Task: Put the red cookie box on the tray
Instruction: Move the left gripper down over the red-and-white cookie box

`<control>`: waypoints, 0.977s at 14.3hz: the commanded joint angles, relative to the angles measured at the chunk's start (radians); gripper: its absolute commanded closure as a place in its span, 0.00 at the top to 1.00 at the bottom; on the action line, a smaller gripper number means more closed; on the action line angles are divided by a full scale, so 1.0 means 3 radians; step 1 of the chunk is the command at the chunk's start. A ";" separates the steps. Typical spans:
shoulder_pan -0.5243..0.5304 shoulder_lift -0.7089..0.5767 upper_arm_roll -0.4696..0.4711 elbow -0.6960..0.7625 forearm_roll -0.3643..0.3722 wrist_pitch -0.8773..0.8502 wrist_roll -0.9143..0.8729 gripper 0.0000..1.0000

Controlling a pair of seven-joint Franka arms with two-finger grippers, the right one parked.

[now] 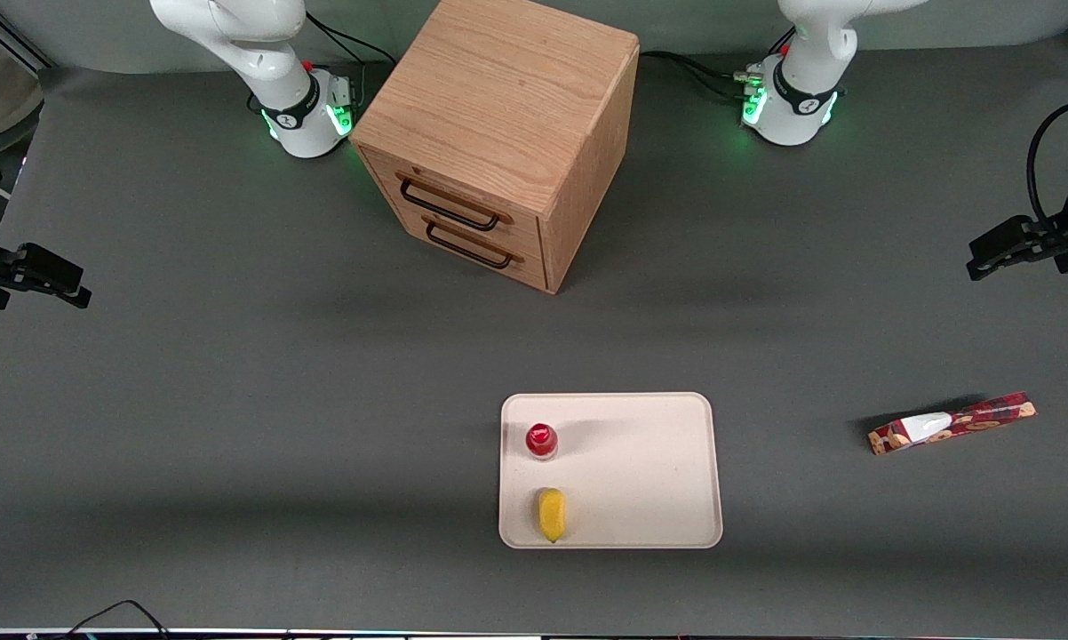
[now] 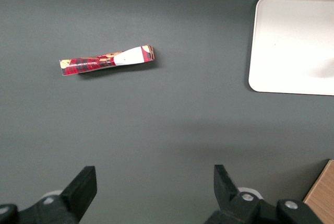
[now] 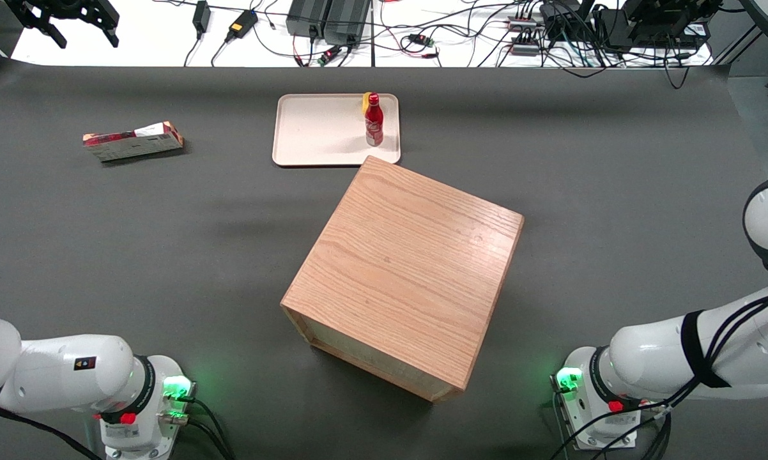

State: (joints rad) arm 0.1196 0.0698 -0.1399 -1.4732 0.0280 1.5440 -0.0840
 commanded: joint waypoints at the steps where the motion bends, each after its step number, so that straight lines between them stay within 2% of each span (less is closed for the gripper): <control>1: 0.0000 -0.0033 0.0016 -0.0039 -0.0052 -0.0033 -0.0027 1.00; 3: 0.0010 0.0018 0.0047 -0.0039 -0.0053 0.0043 0.0217 1.00; 6: 0.0016 0.0324 0.0312 0.0012 -0.0058 0.0247 0.1222 1.00; 9: 0.0021 0.0681 0.0547 0.0012 -0.0058 0.0645 0.2551 1.00; 11: 0.0021 0.0912 0.0706 0.0007 -0.0063 0.0927 0.3060 1.00; 14: 0.0021 0.1203 0.0732 -0.0033 0.0004 0.1372 0.3815 1.00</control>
State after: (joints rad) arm 0.1363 0.3908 0.0731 -1.4867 0.0214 1.8982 0.9059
